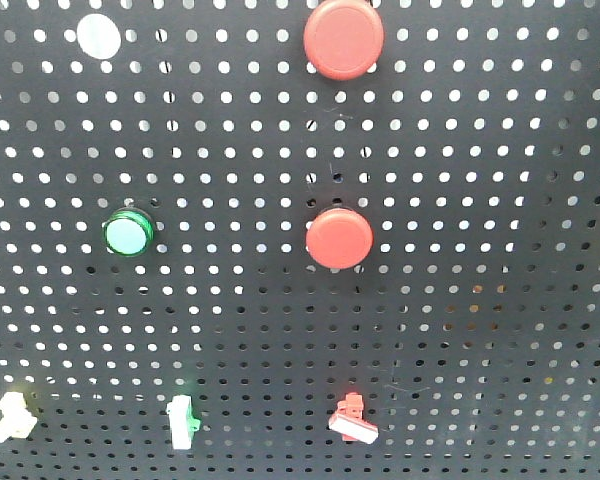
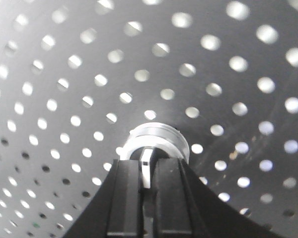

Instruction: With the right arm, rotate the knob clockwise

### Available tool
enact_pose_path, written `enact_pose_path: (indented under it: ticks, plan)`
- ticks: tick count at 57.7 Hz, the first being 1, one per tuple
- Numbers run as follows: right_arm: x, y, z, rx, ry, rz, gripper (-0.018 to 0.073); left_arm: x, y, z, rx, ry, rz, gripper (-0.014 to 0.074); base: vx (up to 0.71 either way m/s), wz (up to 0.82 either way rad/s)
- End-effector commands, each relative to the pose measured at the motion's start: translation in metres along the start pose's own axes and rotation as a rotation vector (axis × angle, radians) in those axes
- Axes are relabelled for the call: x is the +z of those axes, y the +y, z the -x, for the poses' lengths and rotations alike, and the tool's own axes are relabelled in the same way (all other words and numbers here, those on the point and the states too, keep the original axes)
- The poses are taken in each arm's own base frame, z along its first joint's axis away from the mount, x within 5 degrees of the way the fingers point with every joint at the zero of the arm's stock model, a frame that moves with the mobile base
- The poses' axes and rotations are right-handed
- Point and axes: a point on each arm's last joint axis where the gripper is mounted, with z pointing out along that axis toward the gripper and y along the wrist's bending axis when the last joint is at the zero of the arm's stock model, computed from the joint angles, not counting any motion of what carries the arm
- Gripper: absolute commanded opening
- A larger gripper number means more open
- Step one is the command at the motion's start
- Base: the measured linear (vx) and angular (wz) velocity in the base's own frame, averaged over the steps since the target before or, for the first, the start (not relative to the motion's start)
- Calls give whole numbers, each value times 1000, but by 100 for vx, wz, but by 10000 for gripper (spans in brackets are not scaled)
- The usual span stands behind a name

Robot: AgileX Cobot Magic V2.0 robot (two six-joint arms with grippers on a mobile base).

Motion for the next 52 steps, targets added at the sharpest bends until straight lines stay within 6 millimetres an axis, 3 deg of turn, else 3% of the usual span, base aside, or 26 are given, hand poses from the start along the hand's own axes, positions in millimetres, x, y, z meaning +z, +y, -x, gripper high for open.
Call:
enact_pose_path:
  ticks: [1, 11, 23, 32, 41, 52]
  plan:
    - [5, 16, 15, 10, -137, 150, -8, 0, 1, 3, -17, -69, 5, -6, 0, 0]
    - [5, 15, 15, -51, -151, 137, 22, 0, 1, 3, -17, -69, 5, -6, 0, 0]
    - [3, 16, 15, -35, -145, 138, 139, 0, 1, 3, -17, -69, 5, -6, 0, 0]
    - [-15, 15, 13, -60, -103, 80, 211, 0, 1, 3, -17, -69, 5, -6, 0, 0]
    - [-39, 16, 14, -139, -96, 28, 218, 0, 1, 3, -17, -69, 5, -6, 0, 0]
    - [-80, 25, 19, -229, -145, 58, 127, 0, 1, 3, -17, -69, 5, -6, 0, 0]
